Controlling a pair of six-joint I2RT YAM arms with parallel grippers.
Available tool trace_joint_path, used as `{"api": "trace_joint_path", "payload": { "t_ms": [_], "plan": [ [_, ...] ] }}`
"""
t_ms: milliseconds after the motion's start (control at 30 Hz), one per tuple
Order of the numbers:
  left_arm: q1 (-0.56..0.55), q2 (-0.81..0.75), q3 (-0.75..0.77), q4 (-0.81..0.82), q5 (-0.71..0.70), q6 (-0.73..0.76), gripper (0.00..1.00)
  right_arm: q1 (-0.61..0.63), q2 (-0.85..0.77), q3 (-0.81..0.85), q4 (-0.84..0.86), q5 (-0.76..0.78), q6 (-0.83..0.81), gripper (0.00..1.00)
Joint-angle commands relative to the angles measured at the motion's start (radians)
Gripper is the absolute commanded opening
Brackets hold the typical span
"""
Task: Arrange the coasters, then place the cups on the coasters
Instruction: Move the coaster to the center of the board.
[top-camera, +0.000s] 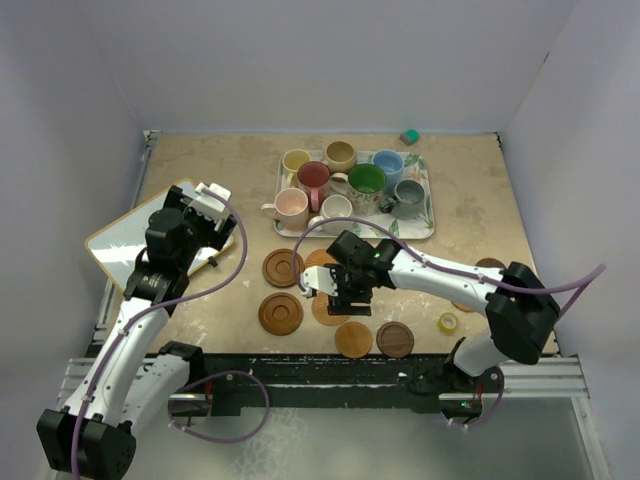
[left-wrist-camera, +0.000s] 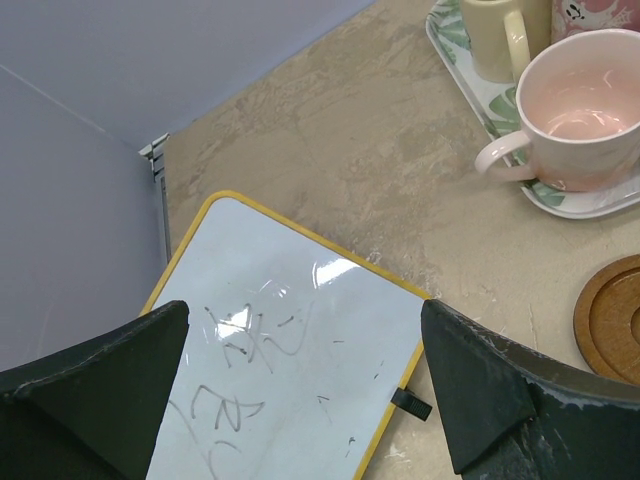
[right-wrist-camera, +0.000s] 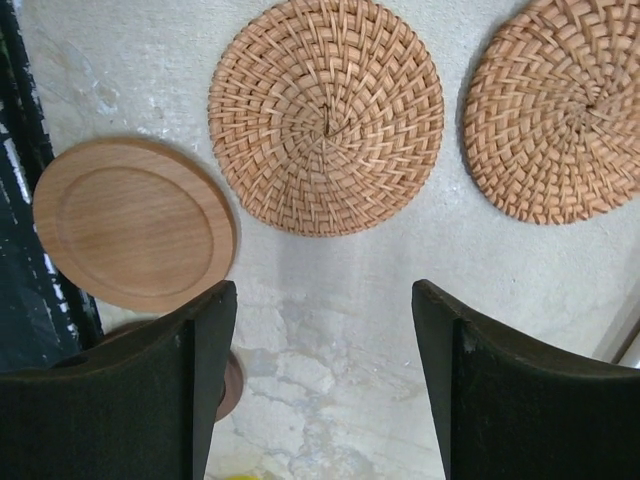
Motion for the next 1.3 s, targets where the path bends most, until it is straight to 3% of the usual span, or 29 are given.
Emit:
{"api": "trace_joint_path", "payload": {
  "t_ms": [0, 267, 1267],
  "plan": [
    [0.011, -0.026, 0.012, 0.046, -0.014, -0.009, 0.95, -0.001, -0.093, -0.003, -0.024, 0.026, 0.050, 0.74],
    [0.012, 0.004, 0.011, 0.087, -0.021, -0.003, 0.95, -0.001, -0.164, -0.080, 0.030, 0.089, 0.084, 0.76],
    [0.011, 0.021, -0.036, 0.136, -0.037, -0.011, 0.95, 0.075, -0.111, -0.226, 0.171, 0.109, 0.090, 0.78]
  ]
}}
